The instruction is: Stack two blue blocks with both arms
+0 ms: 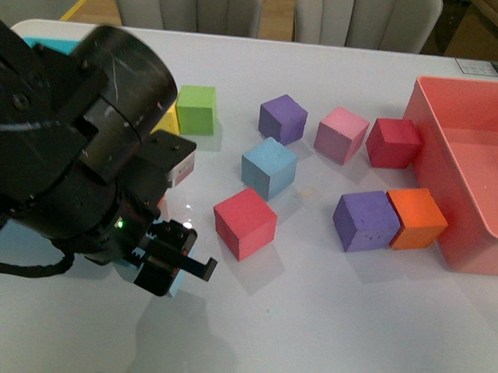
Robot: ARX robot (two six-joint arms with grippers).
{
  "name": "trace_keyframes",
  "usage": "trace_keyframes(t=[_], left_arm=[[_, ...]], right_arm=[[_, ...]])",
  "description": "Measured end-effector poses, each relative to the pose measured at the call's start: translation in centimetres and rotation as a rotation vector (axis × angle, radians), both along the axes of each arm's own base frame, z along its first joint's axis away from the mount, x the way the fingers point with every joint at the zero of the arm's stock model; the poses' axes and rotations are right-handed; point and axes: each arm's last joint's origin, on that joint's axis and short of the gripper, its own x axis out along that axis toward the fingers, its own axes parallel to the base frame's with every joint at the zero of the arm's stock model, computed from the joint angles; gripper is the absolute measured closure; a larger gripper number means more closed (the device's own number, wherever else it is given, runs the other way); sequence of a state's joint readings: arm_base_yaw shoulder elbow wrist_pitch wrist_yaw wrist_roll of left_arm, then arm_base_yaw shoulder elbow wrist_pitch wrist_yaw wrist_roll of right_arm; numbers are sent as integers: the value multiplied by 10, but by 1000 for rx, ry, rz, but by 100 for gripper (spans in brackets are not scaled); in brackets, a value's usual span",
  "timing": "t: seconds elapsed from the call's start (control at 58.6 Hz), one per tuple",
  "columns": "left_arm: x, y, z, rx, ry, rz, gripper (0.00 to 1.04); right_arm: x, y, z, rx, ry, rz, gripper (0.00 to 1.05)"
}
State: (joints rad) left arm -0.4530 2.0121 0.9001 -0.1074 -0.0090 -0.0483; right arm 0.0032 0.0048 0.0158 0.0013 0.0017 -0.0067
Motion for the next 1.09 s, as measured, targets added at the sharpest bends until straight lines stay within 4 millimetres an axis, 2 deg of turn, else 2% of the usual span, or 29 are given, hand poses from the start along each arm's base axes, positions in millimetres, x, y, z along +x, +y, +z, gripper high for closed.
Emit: trace_keyframes(t=[0.188, 0.324, 0.461, 0.734, 1.093], left_arm=[[5, -7, 35, -7, -63, -38, 59], [25, -22, 57, -1, -122, -75, 59], [48, -42, 70, 5, -160, -110, 59], [87, -77, 66, 29, -151, -184, 60], [125, -102, 54, 60, -143, -229, 60]], right_arm=[[0, 0, 0, 0, 0, 0, 9], [0, 0, 0, 0, 0, 0, 9], [0, 0, 0, 0, 0, 0, 9], [0, 0, 0, 0, 0, 0, 9], [0, 0, 0, 0, 0, 0, 9]])
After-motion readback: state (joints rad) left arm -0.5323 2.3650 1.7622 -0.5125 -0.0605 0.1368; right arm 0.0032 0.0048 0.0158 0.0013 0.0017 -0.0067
